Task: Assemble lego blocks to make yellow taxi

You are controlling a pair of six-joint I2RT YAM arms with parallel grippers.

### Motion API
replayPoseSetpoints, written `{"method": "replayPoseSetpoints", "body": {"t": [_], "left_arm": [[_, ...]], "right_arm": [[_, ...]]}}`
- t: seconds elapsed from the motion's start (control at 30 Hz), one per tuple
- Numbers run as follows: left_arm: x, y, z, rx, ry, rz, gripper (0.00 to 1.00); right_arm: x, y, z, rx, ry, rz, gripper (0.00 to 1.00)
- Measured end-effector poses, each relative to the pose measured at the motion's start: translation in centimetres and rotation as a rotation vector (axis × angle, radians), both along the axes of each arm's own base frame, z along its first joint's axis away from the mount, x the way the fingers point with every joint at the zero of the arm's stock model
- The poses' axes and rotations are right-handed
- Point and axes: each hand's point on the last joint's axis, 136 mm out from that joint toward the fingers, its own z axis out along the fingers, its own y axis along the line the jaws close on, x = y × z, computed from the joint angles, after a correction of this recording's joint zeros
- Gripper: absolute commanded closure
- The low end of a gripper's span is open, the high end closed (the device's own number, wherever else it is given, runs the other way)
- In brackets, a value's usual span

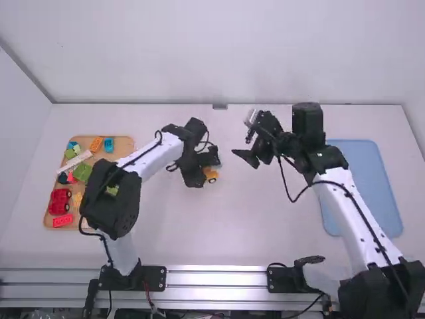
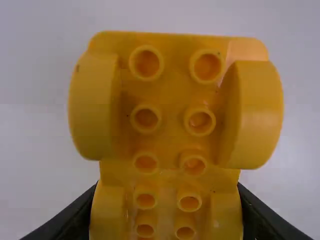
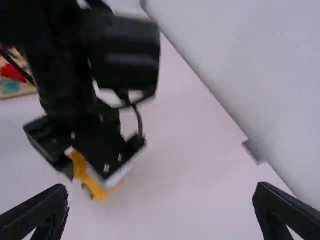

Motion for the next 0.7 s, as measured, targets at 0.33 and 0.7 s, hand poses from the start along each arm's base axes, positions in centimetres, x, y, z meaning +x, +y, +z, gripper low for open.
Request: {"method": "replayPoseSetpoints", "body": {"t": [0.33, 0.7], "left_arm": [[-2.4, -1.4, -5.0, 0.018, -0.074, -0.272, 0.42], [-3.0, -0.6, -7.5, 0.037, -0.105, -0.25, 0.01]], "right_arm": [[-1.3, -0.7, -1.5, 0.107, 0.061, 0.018, 0.01], [-1.6, 0.9, -2.2, 0.12, 0.069, 0.092, 0.01]]}}
